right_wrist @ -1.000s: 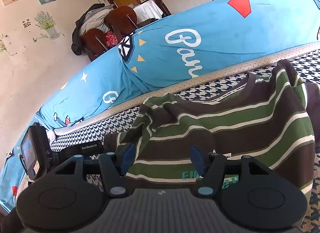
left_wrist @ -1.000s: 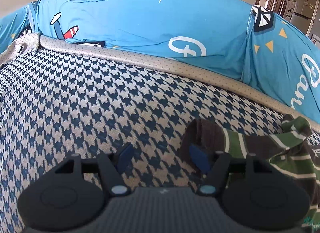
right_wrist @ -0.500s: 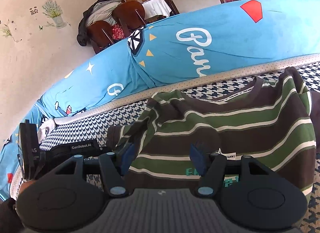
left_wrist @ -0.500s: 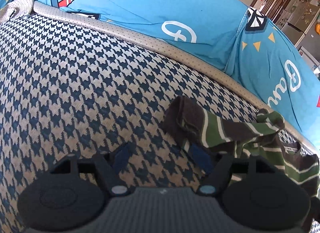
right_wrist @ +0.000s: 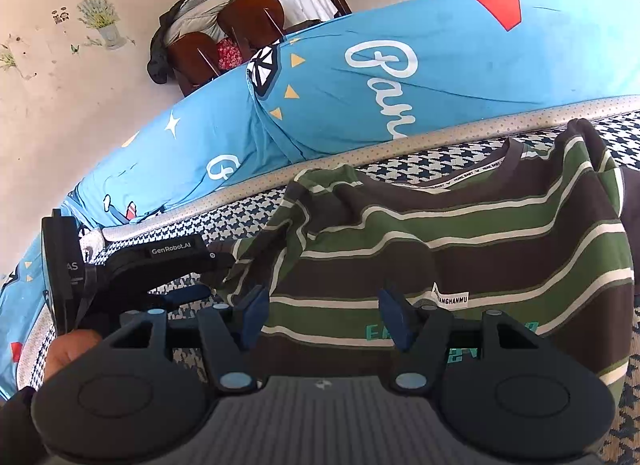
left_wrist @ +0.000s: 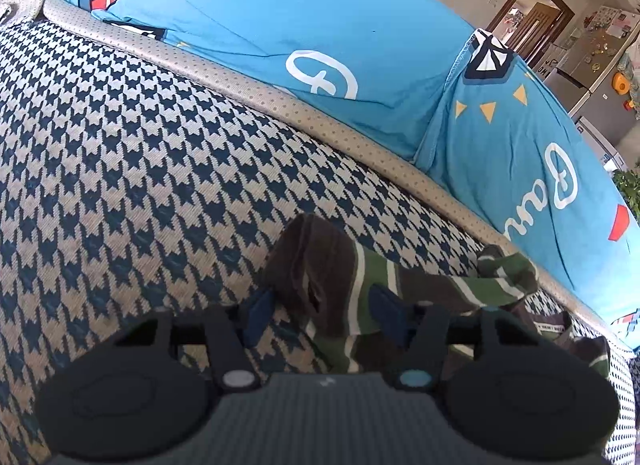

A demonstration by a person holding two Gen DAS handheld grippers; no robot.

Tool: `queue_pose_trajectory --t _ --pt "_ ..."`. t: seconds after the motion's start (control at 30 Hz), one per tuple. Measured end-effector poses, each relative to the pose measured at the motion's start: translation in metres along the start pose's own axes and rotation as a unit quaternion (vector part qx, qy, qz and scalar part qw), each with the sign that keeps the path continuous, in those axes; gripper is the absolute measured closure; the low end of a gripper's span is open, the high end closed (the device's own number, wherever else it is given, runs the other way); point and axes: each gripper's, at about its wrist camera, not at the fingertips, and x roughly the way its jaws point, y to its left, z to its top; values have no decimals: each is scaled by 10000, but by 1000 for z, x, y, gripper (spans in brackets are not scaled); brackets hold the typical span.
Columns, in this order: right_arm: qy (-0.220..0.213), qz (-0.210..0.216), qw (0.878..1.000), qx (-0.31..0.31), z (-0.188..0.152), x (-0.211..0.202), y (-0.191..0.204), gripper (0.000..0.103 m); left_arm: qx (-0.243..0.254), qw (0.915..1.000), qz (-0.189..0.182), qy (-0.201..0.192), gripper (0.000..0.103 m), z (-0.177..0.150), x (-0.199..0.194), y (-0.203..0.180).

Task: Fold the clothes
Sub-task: 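Release the shirt with both grippers and lift them off the flattened shirt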

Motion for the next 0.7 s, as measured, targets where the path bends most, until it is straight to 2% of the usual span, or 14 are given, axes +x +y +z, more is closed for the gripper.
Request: queue_pose_trajectory --t 0.03,0.1,0.13,0.2,0.27,0.4,0.57,0.7 --pt "5 -8 10000 -3 0 0 0 42 1 10000 31 -27 54 0 1 -1" --pt "15 -21 10000 -5 -1 1 0 42 2 9999 93 -81 67 0 3 -3" --pt "20 -26 10000 -4 -1 1 -1 42 4 9999 120 -106 70 0 4 -3" --pt "10 -37 10000 -3 0 0 -1 42 13 9998 157 -150 84 -1 4 -4" --pt "-4 -49 10000 -3 0 0 -2 42 29 9995 198 -255 90 -3 2 -6" --pt "-9 -74 10000 -3 0 -1 -3 42 299 9967 424 -628 93 -8 -10 -19" --pt "-5 -102 9999 -13 0 -1 -5 42 954 9830 922 -1272 93 -15 -32 -40" --pt "-21 -97 9999 -42 1 -2 -5 42 923 9748 1347 -1522 93 -12 -50 -36"
